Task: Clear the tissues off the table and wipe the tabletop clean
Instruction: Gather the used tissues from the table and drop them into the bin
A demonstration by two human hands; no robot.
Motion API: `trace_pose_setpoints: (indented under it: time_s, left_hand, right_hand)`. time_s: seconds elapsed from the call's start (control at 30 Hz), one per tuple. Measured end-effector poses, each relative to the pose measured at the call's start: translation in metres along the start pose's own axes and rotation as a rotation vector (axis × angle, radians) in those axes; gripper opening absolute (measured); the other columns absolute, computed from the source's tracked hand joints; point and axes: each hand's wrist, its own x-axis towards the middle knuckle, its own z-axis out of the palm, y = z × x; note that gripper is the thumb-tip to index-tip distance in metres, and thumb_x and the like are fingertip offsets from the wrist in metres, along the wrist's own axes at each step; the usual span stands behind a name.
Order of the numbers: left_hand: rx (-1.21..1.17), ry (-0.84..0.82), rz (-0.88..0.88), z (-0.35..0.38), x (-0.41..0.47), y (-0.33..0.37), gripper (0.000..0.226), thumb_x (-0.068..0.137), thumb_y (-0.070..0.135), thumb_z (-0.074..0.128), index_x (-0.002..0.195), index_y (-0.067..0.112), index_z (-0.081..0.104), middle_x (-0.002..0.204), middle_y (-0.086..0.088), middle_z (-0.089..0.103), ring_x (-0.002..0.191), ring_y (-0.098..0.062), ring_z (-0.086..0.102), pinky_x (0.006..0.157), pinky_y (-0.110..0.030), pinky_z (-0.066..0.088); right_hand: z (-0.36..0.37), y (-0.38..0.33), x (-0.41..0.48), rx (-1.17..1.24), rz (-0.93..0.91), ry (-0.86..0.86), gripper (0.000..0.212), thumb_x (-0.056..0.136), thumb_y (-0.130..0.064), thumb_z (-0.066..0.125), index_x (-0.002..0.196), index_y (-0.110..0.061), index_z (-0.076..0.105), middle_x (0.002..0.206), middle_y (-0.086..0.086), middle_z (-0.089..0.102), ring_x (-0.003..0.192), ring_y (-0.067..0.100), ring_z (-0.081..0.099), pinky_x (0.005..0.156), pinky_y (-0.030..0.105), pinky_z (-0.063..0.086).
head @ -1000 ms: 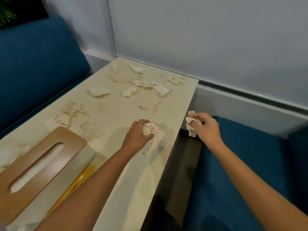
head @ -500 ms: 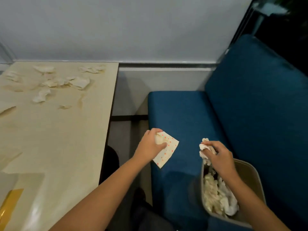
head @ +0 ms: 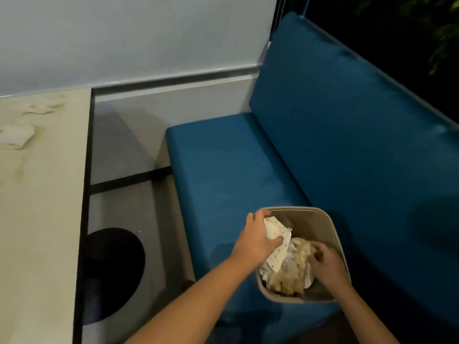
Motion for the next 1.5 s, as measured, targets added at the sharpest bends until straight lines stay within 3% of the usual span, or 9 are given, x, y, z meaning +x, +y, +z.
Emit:
trace_pose_setpoints:
  time_s: [0.13,0.23,0.37,0.5,0.67,0.8,1.2,1.3,1.5]
  left_hand:
    - [-0.012,-0.035,-0.025,0.005,0.005,-0.001,0.066,0.084,0.034,0.064,0.138,0.021,0.030,0.128,0.000,0.034,0.107,-0.024,0.056,0.095,-0.036,0.046]
    - [0.032,0.000,-0.020,-0.010,0.003,-0.007,0.060,0.087,0.035,0.060,0.138,0.023,0.032,0.131,-0.001,0.036,0.115,-0.021,0.051,0.097,-0.032,0.043]
    - [0.030,0.089,-0.059,-0.042,-0.003,-0.022,0.056,0.087,0.033,0.060,0.137,0.024,0.035,0.133,-0.001,0.038,0.112,-0.022,0.052,0.097,-0.039,0.044]
    - [0.027,0.217,-0.087,-0.082,-0.014,-0.040,0.050,0.087,0.028,0.061,0.132,0.020,0.042,0.129,-0.005,0.043,0.107,-0.023,0.053,0.096,-0.034,0.042]
    - [-0.018,0.403,-0.157,-0.144,-0.040,-0.071,0.045,0.088,0.026,0.061,0.130,0.020,0.045,0.129,-0.003,0.045,0.113,-0.018,0.051,0.096,-0.029,0.042]
    - [-0.037,0.541,-0.217,-0.191,-0.067,-0.097,0.045,0.089,0.025,0.060,0.130,0.019,0.045,0.129,-0.003,0.047,0.112,-0.017,0.052,0.098,-0.034,0.044]
    - [-0.105,0.887,-0.441,-0.308,-0.131,-0.184,0.033,0.089,0.025,0.058,0.122,0.021,0.054,0.124,-0.002,0.051,0.104,-0.018,0.055,0.091,-0.029,0.043]
    - [-0.100,0.945,-0.477,-0.338,-0.131,-0.208,0.031,0.089,0.025,0.058,0.120,0.020,0.056,0.123,-0.001,0.052,0.101,-0.017,0.055,0.090,-0.028,0.042]
    - [-0.024,1.008,-0.503,-0.388,-0.109,-0.250,0.031,0.092,0.024,0.054,0.123,0.018,0.056,0.125,0.001,0.052,0.106,-0.016,0.054,0.087,-0.021,0.037]
  right_hand:
    - [-0.013,-0.014,0.001,0.159,-0.014,0.091,0.032,0.092,-0.009,0.053,0.123,-0.006,0.055,0.122,0.014,0.056,0.113,0.028,0.053,0.086,0.025,0.035]
    - [-0.015,-0.033,0.003,0.187,-0.103,0.102,0.029,0.092,-0.011,0.053,0.120,-0.011,0.056,0.121,0.011,0.057,0.106,0.022,0.054,0.087,0.029,0.040]
    - [-0.003,-0.074,0.004,0.191,-0.196,0.089,0.024,0.091,-0.012,0.054,0.115,-0.012,0.058,0.117,0.009,0.059,0.104,0.022,0.055,0.091,0.033,0.041]
    - [0.019,-0.126,0.001,0.194,-0.331,0.028,0.023,0.090,-0.009,0.055,0.113,-0.009,0.059,0.114,0.012,0.059,0.106,0.024,0.056,0.094,0.034,0.040]
    - [0.056,-0.201,-0.009,0.159,-0.511,-0.058,0.022,0.090,-0.008,0.055,0.112,-0.008,0.060,0.110,0.010,0.058,0.081,0.019,0.054,0.074,0.020,0.034]
    - [0.087,-0.255,-0.024,0.165,-0.642,-0.155,0.023,0.090,-0.007,0.054,0.112,-0.007,0.060,0.111,0.008,0.056,0.082,0.015,0.052,0.076,0.019,0.035]
    - [0.200,-0.391,-0.070,0.047,-0.891,-0.490,0.023,0.094,-0.013,0.049,0.116,-0.013,0.057,0.106,0.005,0.054,0.077,0.006,0.049,0.073,0.021,0.040]
    - [0.228,-0.427,-0.072,0.032,-0.927,-0.545,0.024,0.095,-0.012,0.048,0.116,-0.014,0.057,0.110,0.003,0.054,0.074,0.004,0.049,0.066,0.011,0.040]
    - [0.272,-0.496,-0.061,0.010,-0.973,-0.615,0.024,0.095,-0.014,0.048,0.117,-0.015,0.056,0.116,0.000,0.052,0.089,0.010,0.052,0.073,0.018,0.039]
